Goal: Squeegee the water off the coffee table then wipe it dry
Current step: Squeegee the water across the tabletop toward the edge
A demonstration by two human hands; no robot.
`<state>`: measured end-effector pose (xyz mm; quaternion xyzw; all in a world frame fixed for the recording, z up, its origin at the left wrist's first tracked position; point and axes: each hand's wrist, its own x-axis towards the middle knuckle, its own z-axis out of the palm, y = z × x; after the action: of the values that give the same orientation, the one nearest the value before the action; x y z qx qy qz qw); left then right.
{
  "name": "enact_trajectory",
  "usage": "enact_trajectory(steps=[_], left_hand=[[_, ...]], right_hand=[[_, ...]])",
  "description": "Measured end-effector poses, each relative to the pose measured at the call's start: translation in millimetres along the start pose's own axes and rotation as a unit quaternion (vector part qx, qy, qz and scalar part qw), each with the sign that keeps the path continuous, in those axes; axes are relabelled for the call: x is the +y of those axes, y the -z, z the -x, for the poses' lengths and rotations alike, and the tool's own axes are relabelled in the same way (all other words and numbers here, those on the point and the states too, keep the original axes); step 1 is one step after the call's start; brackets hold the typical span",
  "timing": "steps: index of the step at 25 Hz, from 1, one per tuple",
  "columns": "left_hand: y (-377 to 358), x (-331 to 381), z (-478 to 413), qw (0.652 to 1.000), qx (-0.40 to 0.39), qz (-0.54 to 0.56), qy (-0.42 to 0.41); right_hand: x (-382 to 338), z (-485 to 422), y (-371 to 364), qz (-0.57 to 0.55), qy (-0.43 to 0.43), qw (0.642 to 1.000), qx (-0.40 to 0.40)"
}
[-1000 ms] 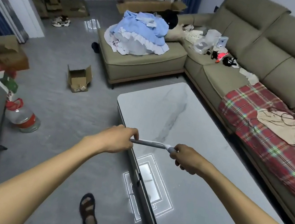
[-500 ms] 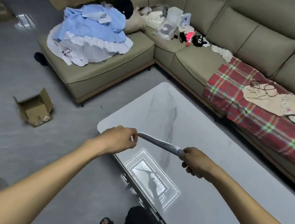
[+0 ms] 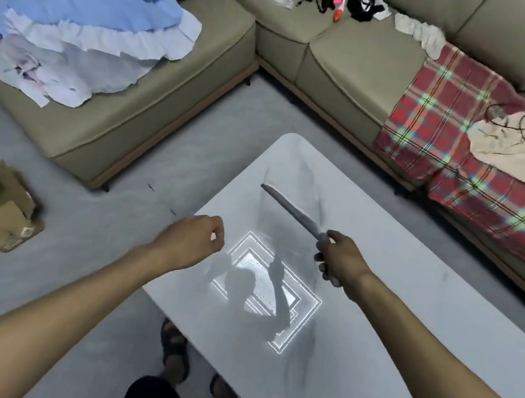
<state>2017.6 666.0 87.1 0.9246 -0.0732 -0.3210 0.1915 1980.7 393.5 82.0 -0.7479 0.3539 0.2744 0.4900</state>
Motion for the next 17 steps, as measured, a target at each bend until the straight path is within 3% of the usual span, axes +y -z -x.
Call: enact_trajectory(steps=[3,7,12,17], left_hand=[[-20,-32,-109,0.999,-0.032,-0.01,-0.01],[-83,-75,-231,0.993,-0.093,-0.064,-0.013],[-129,-101,-298,0.992,-0.074,-0.09,-0.044],[-143,-104,-316,0.987,-0.14,-0.062,-0.052]], right_hand=[[-14,-81,-11,0.01,0.001,0.997,0.078],[-22,-197,-28,0.128,0.055,0.978,0.156],[-73,-307,-37,0.165,0.083,0.962,0.2],[-89,-355,-64,0.2,0.056,0.954,0.218]])
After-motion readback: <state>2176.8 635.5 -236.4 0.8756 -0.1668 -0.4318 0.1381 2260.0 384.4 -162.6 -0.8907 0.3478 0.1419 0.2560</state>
